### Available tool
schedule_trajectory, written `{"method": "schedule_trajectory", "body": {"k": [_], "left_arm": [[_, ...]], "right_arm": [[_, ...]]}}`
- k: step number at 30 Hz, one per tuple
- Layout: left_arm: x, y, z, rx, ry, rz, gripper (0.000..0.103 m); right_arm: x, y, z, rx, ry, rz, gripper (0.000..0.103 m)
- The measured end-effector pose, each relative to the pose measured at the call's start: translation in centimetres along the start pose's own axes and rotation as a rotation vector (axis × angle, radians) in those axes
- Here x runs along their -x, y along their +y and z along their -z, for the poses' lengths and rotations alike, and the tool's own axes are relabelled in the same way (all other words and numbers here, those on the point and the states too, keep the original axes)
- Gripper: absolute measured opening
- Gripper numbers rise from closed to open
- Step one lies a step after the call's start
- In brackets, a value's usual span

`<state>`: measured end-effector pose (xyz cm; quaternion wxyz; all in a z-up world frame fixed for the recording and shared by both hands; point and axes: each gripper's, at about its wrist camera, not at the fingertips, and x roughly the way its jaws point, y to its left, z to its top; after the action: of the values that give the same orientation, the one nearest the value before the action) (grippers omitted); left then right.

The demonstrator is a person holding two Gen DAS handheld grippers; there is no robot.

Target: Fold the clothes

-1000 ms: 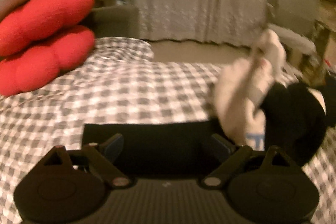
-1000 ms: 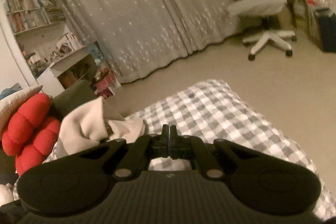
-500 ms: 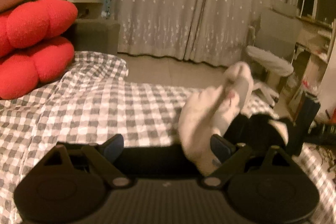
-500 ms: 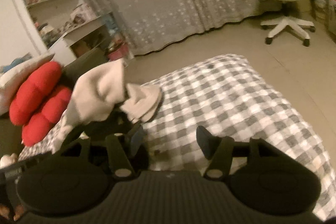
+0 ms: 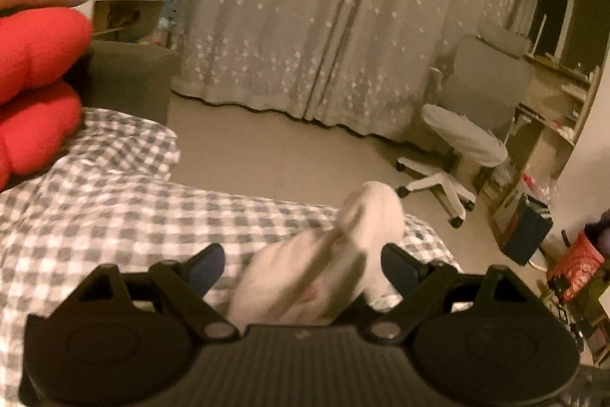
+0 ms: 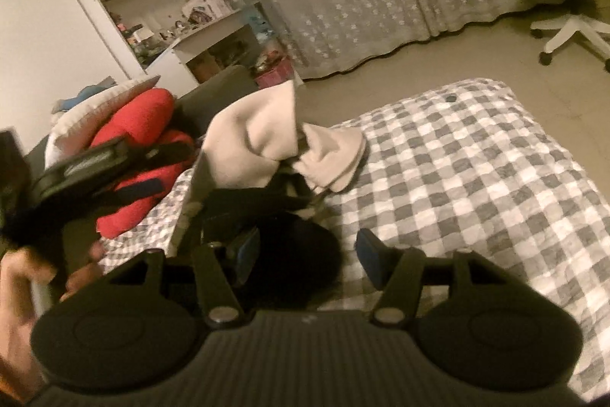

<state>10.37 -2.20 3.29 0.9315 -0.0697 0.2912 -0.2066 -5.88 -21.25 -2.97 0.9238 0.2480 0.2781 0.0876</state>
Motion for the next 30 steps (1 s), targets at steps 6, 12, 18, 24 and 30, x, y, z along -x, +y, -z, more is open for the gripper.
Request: {"method": "schedule_trajectory", "body": {"k": [6, 12, 18, 24, 30], "left_arm": [[-3.1, -2.7, -1.0, -0.066, 0.058, -0.065, 0.076], [-4.7, -2.6, -1.3, -0.049, 0.09, -0.109, 0.027], [-3.6, -1.2, -1.7, 0.024, 0.039, -0.221, 0.013], [-1.3, 1.2, -2.0, 0.098, -0.036, -0.357, 0.011], [2.1, 4.7, -1.4, 0.157, -0.089, -0.489, 0.01]], "right_arm": [[-0.4, 0.2, 0.2, -0.004, 0.035, -0.038, 0.06], [-0.3, 0.5, 0.2, 0.005, 0.045, -0.07, 0.061], [-0.6, 1.1, 0.6, 0.038, 0.084, -0.101, 0.061], [-1.4, 1.8, 1.2, 0.076, 0.13, -0.11, 0.061], [-2.0, 2.2, 1.4, 0.082, 0.148, -0.102, 0.061]]}}
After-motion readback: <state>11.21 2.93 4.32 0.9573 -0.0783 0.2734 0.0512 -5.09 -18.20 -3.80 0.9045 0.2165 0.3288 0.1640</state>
